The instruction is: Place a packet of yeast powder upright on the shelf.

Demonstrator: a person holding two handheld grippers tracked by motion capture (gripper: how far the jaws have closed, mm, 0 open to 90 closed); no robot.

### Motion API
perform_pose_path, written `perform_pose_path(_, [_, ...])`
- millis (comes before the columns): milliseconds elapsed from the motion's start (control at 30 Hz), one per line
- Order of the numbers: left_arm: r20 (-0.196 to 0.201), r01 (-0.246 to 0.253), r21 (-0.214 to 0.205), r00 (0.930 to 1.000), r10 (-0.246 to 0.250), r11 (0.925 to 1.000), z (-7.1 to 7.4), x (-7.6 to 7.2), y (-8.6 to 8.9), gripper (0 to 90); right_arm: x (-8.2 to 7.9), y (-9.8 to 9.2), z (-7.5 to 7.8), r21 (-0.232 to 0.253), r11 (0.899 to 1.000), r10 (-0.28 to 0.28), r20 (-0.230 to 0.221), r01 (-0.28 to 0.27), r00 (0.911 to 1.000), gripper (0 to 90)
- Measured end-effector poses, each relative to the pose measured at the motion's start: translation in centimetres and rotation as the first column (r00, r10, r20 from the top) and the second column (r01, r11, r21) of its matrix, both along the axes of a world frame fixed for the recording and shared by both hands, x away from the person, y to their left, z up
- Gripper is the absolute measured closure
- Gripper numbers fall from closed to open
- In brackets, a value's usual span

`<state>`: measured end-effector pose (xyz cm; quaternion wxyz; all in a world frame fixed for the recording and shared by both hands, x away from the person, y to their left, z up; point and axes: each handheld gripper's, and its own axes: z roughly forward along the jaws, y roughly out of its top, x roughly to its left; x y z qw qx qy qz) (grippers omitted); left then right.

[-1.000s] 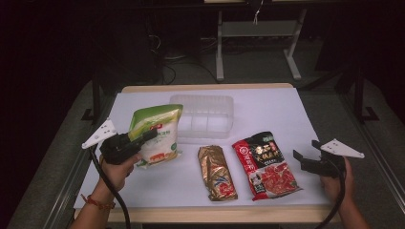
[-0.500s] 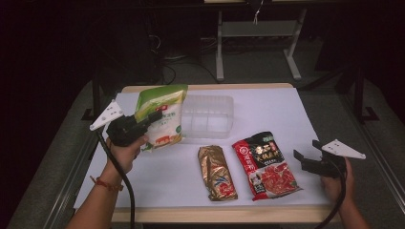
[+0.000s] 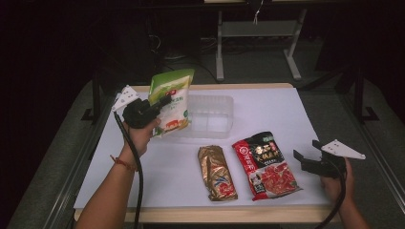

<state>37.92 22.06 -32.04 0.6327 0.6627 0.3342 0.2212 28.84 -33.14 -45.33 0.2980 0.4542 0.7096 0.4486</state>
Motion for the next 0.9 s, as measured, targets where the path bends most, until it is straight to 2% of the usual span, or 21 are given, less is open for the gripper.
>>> perform_pose_path(33, [0.003,-0.010,0.008,0.9999,0.010,0.9999,-0.1,0.3,0.0,88.0,0.0,0.0,0.0,0.000,1.000,-0.001,-0.001,0.001,1.0000,15.8])
perform_pose_path(67, [-0.007,-0.028,-0.004,0.9996,0.028,0.9996,-0.4,1.0,-0.1,87.9,0.0,0.0,0.0,-0.001,1.000,-0.001,-0.003,0.001,1.0000,15.8])
perform_pose_path(167, [-0.002,-0.040,0.006,0.9992,0.040,0.9992,-0.7,1.7,-0.4,87.9,0.0,0.0,0.0,-0.006,1.000,-0.001,-0.003,0.001,1.0000,15.8])
perform_pose_path(200, [-0.016,-0.051,-0.006,0.9986,0.051,0.9987,-1.1,2.3,-0.6,87.9,0.0,0.0,0.0,-0.006,1.000,0.000,-0.002,0.000,1.0000,15.8])
perform_pose_path(233, [-0.015,-0.058,0.002,0.9982,0.058,0.9983,-1.3,2.6,-0.8,88.0,0.0,0.0,0.0,-0.005,1.000,-0.001,-0.002,0.001,1.0000,15.8])
perform_pose_path(300, [-0.026,-0.071,-0.008,0.9972,0.071,0.9975,-1.6,3.1,-1.1,88.0,0.0,0.0,0.0,-0.004,1.000,-0.002,-0.001,0.002,1.0000,15.8])
perform_pose_path(500, [-0.018,-0.101,0.009,0.9947,0.101,0.9949,-2.1,4.3,-1.8,88.0,0.0,0.0,0.0,-0.003,1.000,-0.001,0.001,0.001,1.0000,15.8])
perform_pose_path(533, [-0.012,-0.123,0.017,0.9923,0.123,0.9923,-2.1,4.7,-2.1,88.0,0.0,0.0,0.0,-0.003,1.000,-0.001,0.002,0.001,1.0000,15.8])
perform_pose_path(600, [-0.011,-0.125,0.013,0.9920,0.126,0.9920,-2.1,4.8,-2.1,87.9,0.0,0.0,0.0,-0.002,1.000,0.000,0.003,0.000,1.0000,15.8])
perform_pose_path(633, [-0.009,-0.149,0.012,0.9888,0.149,0.9887,-2.2,5.2,-2.3,88.0,-0.1,0.0,0.0,-0.001,1.000,-0.001,0.005,0.001,1.0000,15.8])
perform_pose_path(733, [-0.007,-0.160,0.002,0.9871,0.160,0.9871,-2.3,5.6,-2.3,88.0,-0.1,0.0,0.0,-0.001,1.000,-0.001,0.004,0.001,1.0000,15.8])
perform_pose_path(767, [-0.006,-0.182,-0.006,0.9833,0.182,0.9833,-2.4,6.0,-2.6,87.9,0.0,0.0,0.0,-0.002,1.000,0.000,0.004,0.000,1.0000,15.8])
perform_pose_path(800, [-0.006,-0.182,-0.006,0.9833,0.182,0.9833,-2.4,6.0,-2.6,87.9,0.0,0.0,0.0,-0.003,1.000,0.000,0.002,0.000,1.0000,15.8])
perform_pose_path(867, [0.003,-0.207,-0.010,0.9784,0.207,0.9783,-2.8,6.6,-3.4,87.6,0.0,0.0,0.0,-0.004,1.000,0.000,0.003,0.000,1.0000,15.8])
perform_pose_path(900, [0.012,-0.210,0.006,0.9777,0.210,0.9777,-2.9,6.8,-3.6,87.4,0.0,0.0,0.0,-0.004,1.000,-0.001,0.004,0.001,1.0000,15.8])
